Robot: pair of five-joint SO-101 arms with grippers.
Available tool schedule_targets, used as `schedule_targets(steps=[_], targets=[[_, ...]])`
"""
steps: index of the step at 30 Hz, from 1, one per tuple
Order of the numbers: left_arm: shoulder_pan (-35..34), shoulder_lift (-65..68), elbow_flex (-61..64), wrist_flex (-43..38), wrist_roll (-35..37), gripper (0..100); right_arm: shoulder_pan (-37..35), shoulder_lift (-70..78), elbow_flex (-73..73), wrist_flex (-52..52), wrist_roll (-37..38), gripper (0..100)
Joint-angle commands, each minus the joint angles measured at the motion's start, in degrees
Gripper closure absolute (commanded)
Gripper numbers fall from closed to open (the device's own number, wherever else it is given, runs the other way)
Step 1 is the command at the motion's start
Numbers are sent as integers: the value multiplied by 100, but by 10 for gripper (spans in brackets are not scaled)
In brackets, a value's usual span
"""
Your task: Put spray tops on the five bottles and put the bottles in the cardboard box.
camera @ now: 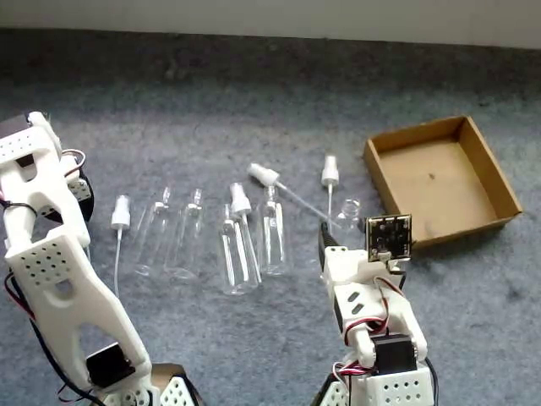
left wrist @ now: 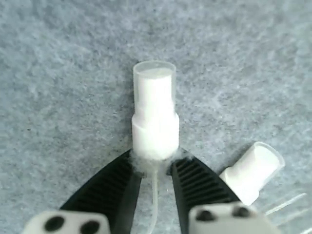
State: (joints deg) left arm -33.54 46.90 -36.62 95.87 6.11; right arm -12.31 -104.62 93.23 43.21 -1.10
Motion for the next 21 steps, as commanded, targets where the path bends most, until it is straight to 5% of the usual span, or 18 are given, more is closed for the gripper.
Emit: schedule_targets(steps=[1,7,15,21], targets=[[136,-84,-48,9,-114,971,22,-66,-66,-4,-9,961],[145,-92,-57,220,-123,942,22,-66,-66,-4,-9,961],[31,-84,-57,211,-79,611,22,-66,-66,-4,-9,961],[-171,-127,-75,176,-105,584,22,-66,-66,-4,-9,961]])
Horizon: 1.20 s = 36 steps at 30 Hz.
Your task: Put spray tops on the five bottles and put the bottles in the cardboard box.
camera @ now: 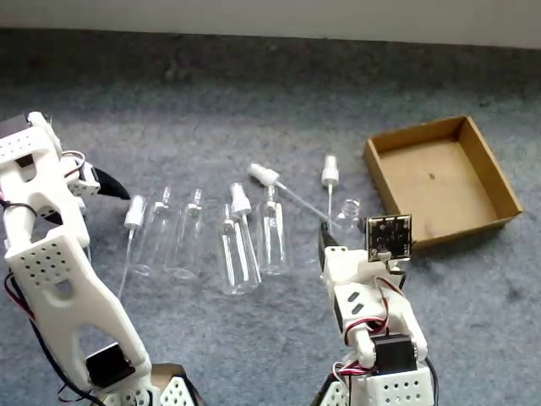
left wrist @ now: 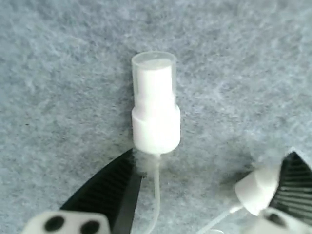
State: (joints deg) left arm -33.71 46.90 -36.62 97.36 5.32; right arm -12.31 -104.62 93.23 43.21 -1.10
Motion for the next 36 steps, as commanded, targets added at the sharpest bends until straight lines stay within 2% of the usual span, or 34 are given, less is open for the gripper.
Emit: schedule_targets(steps=[1,8,18,30,36], targets=[[-163,-127,-75,18,-35,584,22,-66,-66,-4,-9,961],[-207,-127,-75,9,-44,584,22,-66,-66,-4,-9,961],[-259,-92,-75,-642,-35,618,22,-66,-66,-4,-9,961],[-224,-84,-48,-791,-44,899,22,-66,-66,-4,-9,961],[-101,-110,-66,-747,-44,965,22,-66,-66,-4,-9,961]])
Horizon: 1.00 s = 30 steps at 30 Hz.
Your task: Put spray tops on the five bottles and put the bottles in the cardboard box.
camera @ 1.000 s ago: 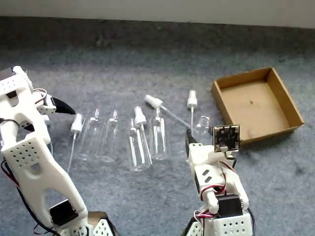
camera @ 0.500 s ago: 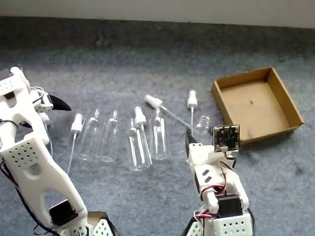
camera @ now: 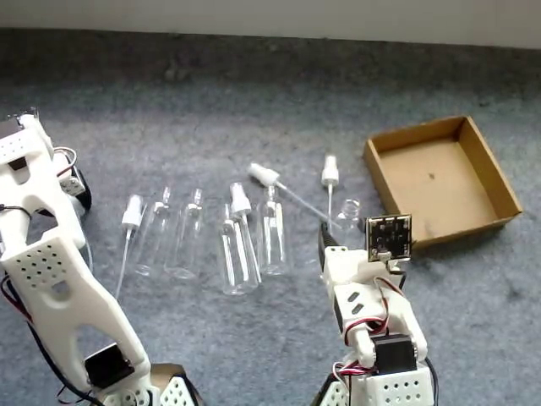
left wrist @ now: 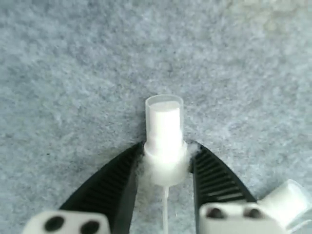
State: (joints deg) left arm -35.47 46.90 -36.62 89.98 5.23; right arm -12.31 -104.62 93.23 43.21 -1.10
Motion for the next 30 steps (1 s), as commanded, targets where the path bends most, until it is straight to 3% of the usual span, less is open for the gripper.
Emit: schedule_targets(steps=[1,5,11,20,30], targets=[[110,-119,-66,-9,-35,970,22,-66,-66,-4,-9,961],[251,-154,-119,132,-35,988,22,-66,-66,-4,-9,961],[497,-497,-884,1037,-35,995,22,-66,-66,-40,-18,961],[1059,-1420,-1086,1055,-26,995,22,-66,-84,-40,-18,961],[2264,-3116,-1059,1081,9,995,22,-66,-57,-602,-53,961]])
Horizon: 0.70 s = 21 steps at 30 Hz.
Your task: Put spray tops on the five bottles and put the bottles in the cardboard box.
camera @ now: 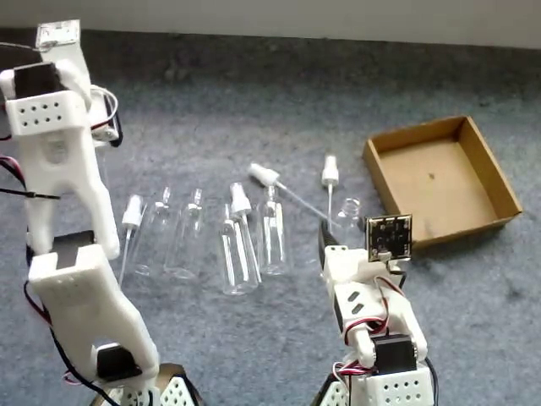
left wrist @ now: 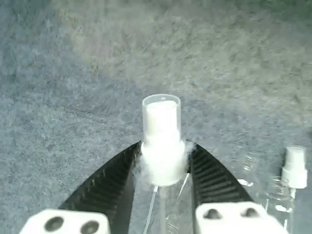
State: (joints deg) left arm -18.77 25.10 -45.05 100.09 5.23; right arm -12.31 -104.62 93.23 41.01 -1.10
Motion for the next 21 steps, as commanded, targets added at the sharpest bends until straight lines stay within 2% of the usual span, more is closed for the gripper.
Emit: schedule_targets(steps=[1,13,18,21], targets=[[734,-1112,-207,70,9,995,31,-66,-57,-418,-53,961],[2589,-3257,1007,35,9,995,13,-66,-66,-435,-53,961],[3319,-3873,1024,18,70,995,-479,-66,-66,-1112,-9,961],[3503,-4092,1024,-211,580,995,-769,-66,-57,-1358,-9,961]])
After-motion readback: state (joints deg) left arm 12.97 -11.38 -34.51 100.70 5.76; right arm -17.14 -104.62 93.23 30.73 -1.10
